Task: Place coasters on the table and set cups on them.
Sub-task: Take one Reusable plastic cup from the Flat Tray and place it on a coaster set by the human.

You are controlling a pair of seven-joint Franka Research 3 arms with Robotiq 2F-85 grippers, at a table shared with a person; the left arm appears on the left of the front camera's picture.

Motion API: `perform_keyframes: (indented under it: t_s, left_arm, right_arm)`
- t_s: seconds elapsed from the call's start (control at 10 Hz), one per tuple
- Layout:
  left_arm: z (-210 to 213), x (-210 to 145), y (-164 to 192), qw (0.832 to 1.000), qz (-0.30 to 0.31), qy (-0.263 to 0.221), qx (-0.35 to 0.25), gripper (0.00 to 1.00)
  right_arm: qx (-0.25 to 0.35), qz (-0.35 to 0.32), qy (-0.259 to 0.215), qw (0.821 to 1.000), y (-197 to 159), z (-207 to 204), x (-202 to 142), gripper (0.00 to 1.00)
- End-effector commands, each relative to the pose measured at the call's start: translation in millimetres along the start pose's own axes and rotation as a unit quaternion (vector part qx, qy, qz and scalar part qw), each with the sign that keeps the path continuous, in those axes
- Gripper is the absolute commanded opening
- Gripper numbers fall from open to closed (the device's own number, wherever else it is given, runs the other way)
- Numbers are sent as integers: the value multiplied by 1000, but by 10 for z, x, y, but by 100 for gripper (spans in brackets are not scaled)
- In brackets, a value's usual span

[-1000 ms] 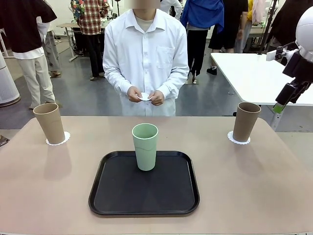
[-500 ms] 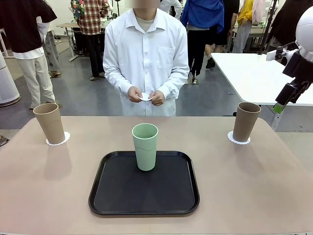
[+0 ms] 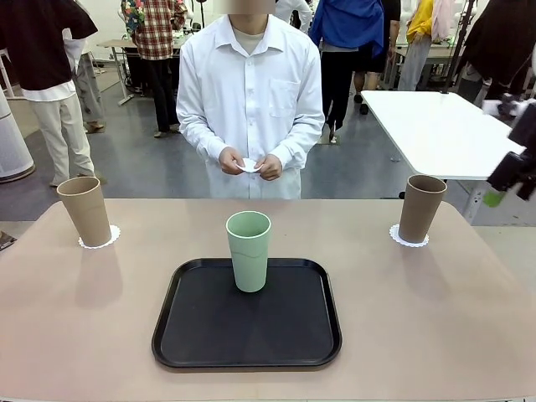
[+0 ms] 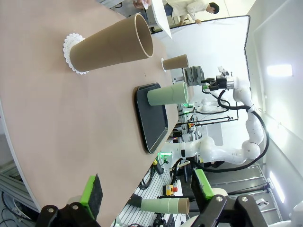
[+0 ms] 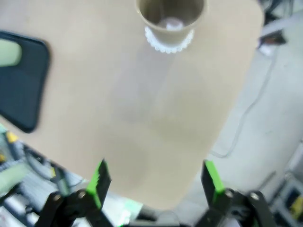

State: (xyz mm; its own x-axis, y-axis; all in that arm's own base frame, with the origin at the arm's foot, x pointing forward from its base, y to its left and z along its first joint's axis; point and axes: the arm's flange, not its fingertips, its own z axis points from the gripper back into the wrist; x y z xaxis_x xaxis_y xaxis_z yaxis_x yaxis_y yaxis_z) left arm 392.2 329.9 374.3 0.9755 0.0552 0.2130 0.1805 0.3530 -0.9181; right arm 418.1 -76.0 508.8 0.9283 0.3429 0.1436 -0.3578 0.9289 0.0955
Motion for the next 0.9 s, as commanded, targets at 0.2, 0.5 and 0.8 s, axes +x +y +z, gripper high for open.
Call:
perform_keyframes:
  t_s: [0.2, 0.5, 0.8]
  left_arm:
    - [14, -19, -25, 1000, -3, -1, -3, 100]
    - [14, -19, -25, 1000, -3, -1, -3, 100]
    - [14, -19, -25, 1000, -3, -1, -3, 100]
  right_arm:
    - [208, -37, -99, 972, -240, 54, -474, 100]
    - [343, -44, -179, 921, -773, 85, -777, 100]
    - [430, -79, -223, 871, -1370, -116, -1185, 100]
